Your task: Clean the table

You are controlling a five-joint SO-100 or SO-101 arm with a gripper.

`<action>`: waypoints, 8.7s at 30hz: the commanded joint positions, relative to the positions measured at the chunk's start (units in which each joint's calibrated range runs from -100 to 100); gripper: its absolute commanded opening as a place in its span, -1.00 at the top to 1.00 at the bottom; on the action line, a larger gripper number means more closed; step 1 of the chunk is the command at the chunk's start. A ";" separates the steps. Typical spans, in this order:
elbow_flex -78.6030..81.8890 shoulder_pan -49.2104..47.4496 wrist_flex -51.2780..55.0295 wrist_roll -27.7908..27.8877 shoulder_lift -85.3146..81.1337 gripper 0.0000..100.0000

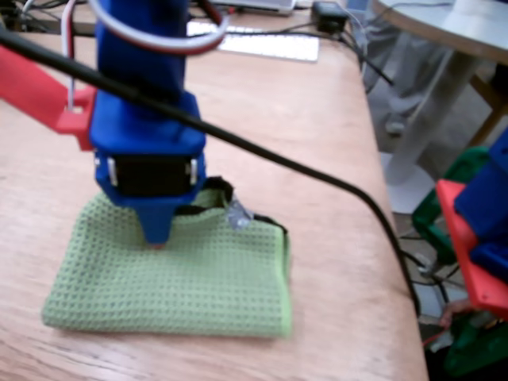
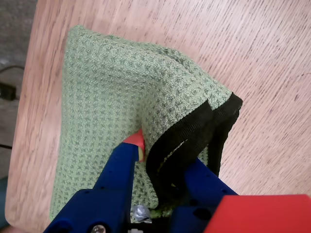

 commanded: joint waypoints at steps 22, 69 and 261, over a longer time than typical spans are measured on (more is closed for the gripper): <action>-11.48 87.11 -0.97 9.62 28.36 0.99; -59.33 0.82 -12.30 -9.38 37.62 0.99; 128.21 24.67 -6.71 -10.74 -138.28 0.99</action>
